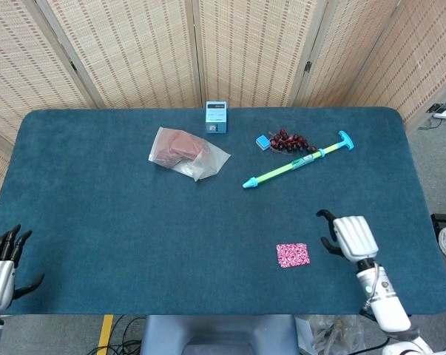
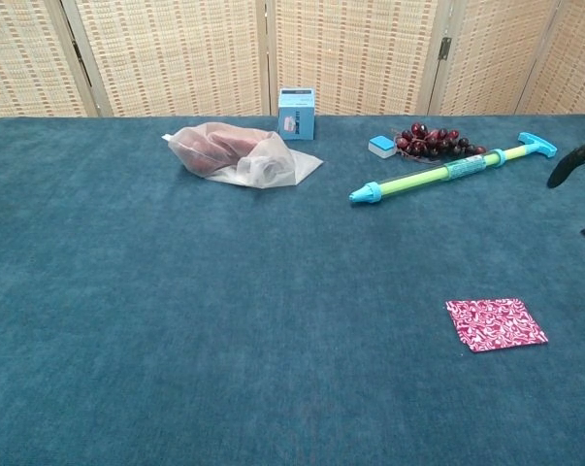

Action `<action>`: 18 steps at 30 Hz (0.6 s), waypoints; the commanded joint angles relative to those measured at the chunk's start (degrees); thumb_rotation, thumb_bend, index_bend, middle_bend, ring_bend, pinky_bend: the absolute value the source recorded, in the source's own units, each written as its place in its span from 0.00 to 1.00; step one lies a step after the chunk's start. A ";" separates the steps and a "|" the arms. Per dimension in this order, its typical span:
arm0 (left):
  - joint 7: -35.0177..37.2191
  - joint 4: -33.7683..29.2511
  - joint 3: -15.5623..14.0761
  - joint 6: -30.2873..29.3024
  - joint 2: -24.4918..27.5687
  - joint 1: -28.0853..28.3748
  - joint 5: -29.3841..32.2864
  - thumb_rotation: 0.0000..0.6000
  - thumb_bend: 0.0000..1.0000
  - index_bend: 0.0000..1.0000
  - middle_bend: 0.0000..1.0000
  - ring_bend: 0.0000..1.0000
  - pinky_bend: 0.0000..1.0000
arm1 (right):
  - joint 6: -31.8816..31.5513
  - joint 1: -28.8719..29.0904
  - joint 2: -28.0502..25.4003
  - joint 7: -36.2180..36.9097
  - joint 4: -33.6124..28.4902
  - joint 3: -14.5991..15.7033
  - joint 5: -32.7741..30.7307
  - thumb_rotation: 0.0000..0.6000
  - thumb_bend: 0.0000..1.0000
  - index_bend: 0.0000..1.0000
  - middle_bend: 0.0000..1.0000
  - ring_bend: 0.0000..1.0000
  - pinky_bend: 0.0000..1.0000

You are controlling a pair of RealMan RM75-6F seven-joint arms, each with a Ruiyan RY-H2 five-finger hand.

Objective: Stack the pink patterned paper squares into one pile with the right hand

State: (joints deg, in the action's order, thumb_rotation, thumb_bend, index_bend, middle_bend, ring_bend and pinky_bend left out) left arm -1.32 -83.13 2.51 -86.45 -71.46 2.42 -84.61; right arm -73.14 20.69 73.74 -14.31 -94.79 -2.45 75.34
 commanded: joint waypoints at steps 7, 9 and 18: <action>-1.38 -0.73 0.58 -0.55 -0.37 0.35 0.01 1.00 0.26 0.13 0.05 0.04 0.11 | -9.71 -8.10 -6.87 7.19 0.22 3.50 7.85 1.00 0.40 0.11 0.11 0.01 0.02; -1.87 -1.13 0.52 -0.58 -0.31 0.42 -0.15 1.00 0.26 0.13 0.05 0.04 0.11 | -11.69 -9.71 -7.54 7.99 0.66 3.98 8.79 1.00 0.39 0.07 0.08 0.00 0.00; -2.85 -3.12 -0.10 -1.62 0.02 0.25 -1.67 1.00 0.26 0.13 0.05 0.04 0.11 | -17.23 -15.18 -8.59 12.68 3.11 6.12 12.74 1.00 0.38 0.07 0.08 0.00 0.00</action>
